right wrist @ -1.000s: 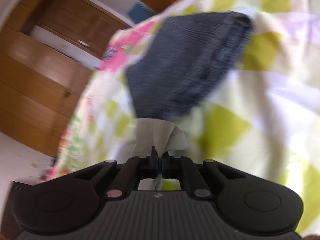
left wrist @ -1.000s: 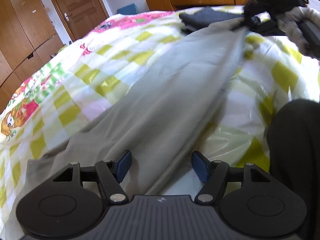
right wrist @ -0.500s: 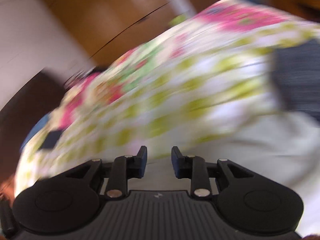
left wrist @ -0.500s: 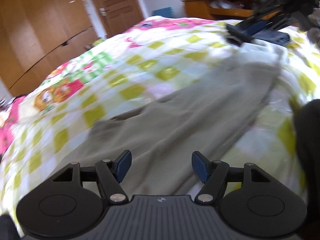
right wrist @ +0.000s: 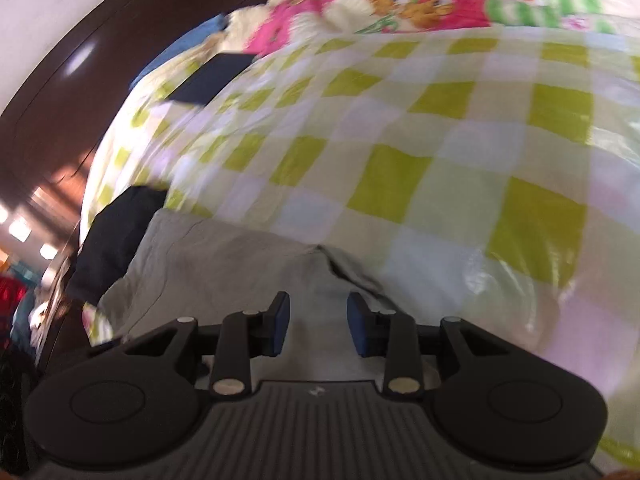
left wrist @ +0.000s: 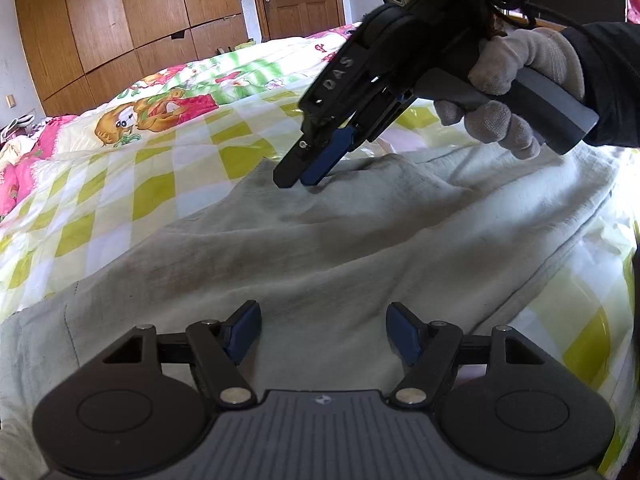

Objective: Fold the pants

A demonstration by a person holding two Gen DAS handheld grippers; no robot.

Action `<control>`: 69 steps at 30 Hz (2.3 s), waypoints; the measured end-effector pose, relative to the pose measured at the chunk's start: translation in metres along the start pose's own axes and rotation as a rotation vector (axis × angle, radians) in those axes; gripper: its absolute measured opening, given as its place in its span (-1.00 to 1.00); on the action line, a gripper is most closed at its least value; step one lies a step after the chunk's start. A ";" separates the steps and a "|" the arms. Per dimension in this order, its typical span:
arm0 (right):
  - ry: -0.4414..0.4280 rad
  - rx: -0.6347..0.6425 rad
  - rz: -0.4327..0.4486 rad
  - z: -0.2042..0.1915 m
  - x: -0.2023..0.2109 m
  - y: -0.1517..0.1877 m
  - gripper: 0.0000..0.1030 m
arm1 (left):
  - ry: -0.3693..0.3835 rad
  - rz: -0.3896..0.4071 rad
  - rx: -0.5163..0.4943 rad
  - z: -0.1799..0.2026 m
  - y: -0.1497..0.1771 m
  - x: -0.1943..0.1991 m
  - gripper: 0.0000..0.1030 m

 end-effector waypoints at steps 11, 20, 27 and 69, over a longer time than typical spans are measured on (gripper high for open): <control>0.010 0.076 -0.100 0.000 -0.021 -0.030 -0.37 | 0.032 0.011 0.022 -0.010 0.001 -0.002 0.61; 0.018 0.048 -0.073 0.011 -0.005 -0.032 -0.36 | 0.026 0.021 0.001 -0.011 0.001 0.000 0.61; 0.008 0.089 -0.136 0.007 -0.024 -0.031 -0.37 | 0.032 0.020 0.014 -0.012 0.001 -0.003 0.62; 0.464 0.028 0.043 0.055 0.074 0.067 -0.90 | -0.022 -0.008 -0.038 0.002 -0.003 -0.003 0.68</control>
Point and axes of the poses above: each gripper's, at about its wrist camera, not at the fingertips, and x roughly against the way its jaws point, z to its right, y to its underside, the point moved 1 cm from there along -x, roughly the way its jaws point, and after that the axes turned 8 degrees about -x, right-handed, at the moved point
